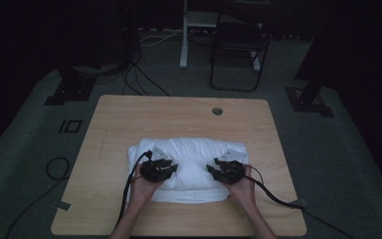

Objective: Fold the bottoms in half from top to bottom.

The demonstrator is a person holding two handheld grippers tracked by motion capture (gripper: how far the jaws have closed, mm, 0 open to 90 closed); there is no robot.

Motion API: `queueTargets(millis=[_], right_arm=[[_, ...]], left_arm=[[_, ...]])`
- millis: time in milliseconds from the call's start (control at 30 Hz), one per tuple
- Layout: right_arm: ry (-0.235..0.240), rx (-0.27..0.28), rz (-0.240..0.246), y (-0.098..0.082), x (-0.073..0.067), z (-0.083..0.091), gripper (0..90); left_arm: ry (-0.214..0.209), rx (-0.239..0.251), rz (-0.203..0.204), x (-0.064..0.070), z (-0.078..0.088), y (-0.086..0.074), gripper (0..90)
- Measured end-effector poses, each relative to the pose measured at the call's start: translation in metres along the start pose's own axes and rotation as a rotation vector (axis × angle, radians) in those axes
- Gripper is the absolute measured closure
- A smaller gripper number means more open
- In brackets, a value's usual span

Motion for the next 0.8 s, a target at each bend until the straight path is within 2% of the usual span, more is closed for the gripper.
queueTargets(millis=[67,133,200,367,400,500,567,700,733,800], right_arm=[[0.03,-0.021,-0.017,-0.013,-0.003,-0.002,60.1],[0.045,-0.039,-0.02,-0.023,-0.006,-0.001,64.4],[0.073,-0.057,-0.031,-0.029,-0.007,0.005,66.3],[0.031,-0.079,-0.036,-0.046,-0.004,0.017,67.0],[0.023,-0.077,-0.042,-0.05,-0.002,0.017,67.0],[0.042,-0.048,-0.058,-0.055,0.0,0.018,67.0],[0.033,-0.051,-0.048,-0.055,0.0,0.017,66.8],[0.01,-0.026,-0.031,-0.055,-0.003,0.012,66.3],[0.007,-0.026,-0.027,-0.055,-0.003,0.011,66.3],[0.015,-0.022,-0.024,-0.053,-0.003,0.008,66.2]], left_arm=[[0.014,-0.011,-0.032,0.004,0.0,-0.012,67.2],[0.02,-0.012,-0.031,0.006,0.002,-0.023,67.1],[0.006,-0.013,-0.02,0.005,0.005,-0.032,67.0],[-0.005,0.0,0.003,-0.002,0.018,-0.048,67.0],[-0.008,0.002,0.015,-0.004,0.02,-0.051,66.9],[-0.021,0.006,0.073,-0.014,0.026,-0.06,66.8],[-0.029,0.018,0.109,-0.018,0.03,-0.064,66.9],[0.002,0.02,0.107,-0.021,0.034,-0.066,67.5],[0.033,0.02,0.105,-0.023,0.036,-0.067,67.6],[0.043,0.022,0.118,-0.028,0.039,-0.067,67.5]])
Point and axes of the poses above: each handheld gripper's, and its own axes: z roughly backward along the jaws, y roughly out of its top, x roughly to its right, the point moved 3 cm from there along -z, roughly forward along the jaws, and after that the axes turned 9 degrees about y, right-handed, at the moved point
